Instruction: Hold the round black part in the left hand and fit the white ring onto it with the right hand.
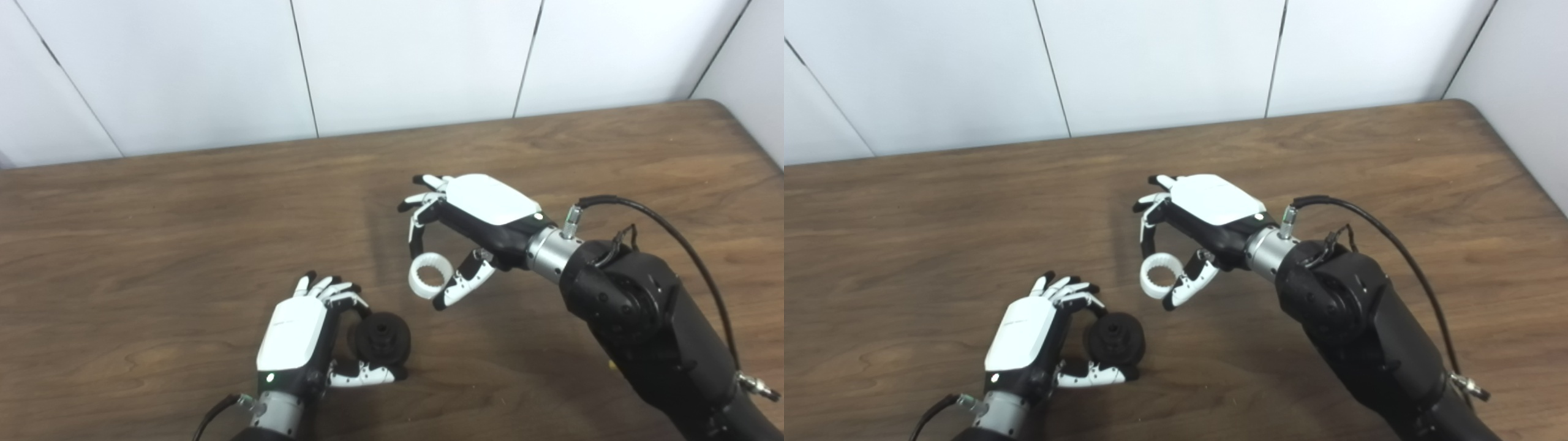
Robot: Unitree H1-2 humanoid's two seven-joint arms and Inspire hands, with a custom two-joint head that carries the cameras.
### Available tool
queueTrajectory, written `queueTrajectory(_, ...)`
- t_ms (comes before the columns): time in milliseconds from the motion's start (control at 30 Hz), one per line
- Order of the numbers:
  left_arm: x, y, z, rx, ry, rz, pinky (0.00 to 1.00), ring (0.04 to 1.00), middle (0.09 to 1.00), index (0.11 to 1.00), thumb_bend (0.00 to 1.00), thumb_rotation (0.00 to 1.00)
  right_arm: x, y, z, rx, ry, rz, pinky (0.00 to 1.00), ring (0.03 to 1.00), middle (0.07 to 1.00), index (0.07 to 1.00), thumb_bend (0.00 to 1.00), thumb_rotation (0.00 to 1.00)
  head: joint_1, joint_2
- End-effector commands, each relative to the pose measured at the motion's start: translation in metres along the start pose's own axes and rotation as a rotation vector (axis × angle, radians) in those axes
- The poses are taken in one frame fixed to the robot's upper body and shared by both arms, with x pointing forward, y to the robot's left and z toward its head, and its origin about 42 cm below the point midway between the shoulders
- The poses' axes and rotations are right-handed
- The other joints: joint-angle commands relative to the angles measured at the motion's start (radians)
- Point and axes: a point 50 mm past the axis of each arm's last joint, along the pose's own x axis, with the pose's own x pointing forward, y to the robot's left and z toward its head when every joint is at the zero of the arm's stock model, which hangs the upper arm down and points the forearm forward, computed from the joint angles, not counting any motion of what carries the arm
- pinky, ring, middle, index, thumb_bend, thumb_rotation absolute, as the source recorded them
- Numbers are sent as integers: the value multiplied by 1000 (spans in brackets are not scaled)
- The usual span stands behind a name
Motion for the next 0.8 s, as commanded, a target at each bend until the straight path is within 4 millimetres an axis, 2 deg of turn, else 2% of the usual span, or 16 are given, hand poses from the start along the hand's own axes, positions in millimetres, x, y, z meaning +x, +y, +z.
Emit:
queueTrajectory(0, 4, 0, 4, 8, -9, 5, 1000, 895, 798, 485, 521, 53, -2, -13, 12, -53, -60, -59, 1000, 1000, 869, 484, 521, 139, 2, 1)
queueTrajectory(300, 8, -3, 8, 6, -13, 15, 1000, 889, 794, 484, 522, 50, 3, -10, 31, -34, -125, -44, 1000, 1000, 864, 484, 522, 140, 15, 8)
queueTrajectory(767, 11, -5, 12, 11, -12, 20, 1000, 886, 790, 484, 522, 51, 7, 6, 37, -34, -151, 8, 1000, 989, 849, 483, 523, 137, 33, 20)
